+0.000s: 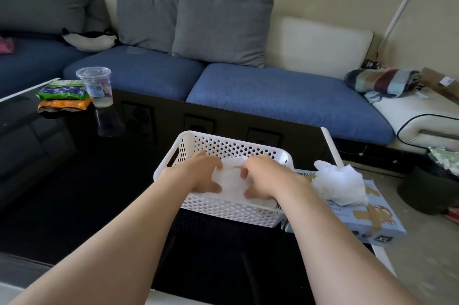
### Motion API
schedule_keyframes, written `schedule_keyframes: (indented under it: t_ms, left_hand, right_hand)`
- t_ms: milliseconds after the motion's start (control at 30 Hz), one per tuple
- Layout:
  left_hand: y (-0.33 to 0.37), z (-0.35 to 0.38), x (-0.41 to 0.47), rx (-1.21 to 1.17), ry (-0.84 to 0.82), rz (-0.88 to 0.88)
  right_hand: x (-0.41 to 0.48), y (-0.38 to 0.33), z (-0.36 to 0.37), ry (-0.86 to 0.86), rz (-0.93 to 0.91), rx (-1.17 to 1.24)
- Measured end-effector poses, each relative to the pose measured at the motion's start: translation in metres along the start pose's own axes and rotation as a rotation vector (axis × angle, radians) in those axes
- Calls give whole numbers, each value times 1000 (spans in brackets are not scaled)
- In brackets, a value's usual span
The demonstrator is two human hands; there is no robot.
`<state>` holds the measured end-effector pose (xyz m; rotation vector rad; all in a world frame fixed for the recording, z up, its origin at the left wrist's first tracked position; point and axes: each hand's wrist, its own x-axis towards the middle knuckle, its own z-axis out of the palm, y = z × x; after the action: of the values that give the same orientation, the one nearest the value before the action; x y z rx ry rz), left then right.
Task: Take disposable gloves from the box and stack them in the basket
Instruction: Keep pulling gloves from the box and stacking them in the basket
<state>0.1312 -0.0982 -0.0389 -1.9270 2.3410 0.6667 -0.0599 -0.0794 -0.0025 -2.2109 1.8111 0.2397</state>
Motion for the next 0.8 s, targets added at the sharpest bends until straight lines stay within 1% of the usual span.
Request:
schedule_keyframes:
  t_ms: [33, 67, 167, 233, 333, 367, 433, 500, 533, 600, 667, 800]
  left_hand:
    - [-1, -1, -1, -8, -51, -18]
    - [0, -1, -2, 15, -90, -34]
    - [2, 0, -1, 87, -208, -83]
    - [6, -1, 1, 124, -227, -106]
    - [14, -3, 0, 167, -183, -90]
    - [17, -4, -1, 150, -148, -81]
    - [26, -4, -3, 102, -23, -29]
    - [38, -4, -5, 9, 86, 83]
    - [46, -4, -7, -21, 116, 154]
    - [64, -2, -12, -69, 115, 263]
    - [83, 1, -20, -126, 118, 349]
    - [111, 10, -28, -216, 177, 448]
  right_hand:
    - [-3, 1, 2, -59, 0, 2]
    - [-7, 2, 2, -84, -3, 0]
    - [-8, 3, 1, -70, -34, 2]
    - [-8, 2, 1, -76, -39, 3]
    - [-12, 0, -2, -60, -40, 11]
    - [-13, 0, -4, -15, -46, 16]
    - [-18, 1, -10, 124, -46, 58]
    - [-28, 3, -18, 284, 0, 150]
    - [-33, 6, -22, 371, 41, 201]
    - [-47, 18, -30, 507, 134, 315]
    - [-64, 35, -37, 576, 221, 412]
    - [-88, 67, -43, 690, 367, 302]
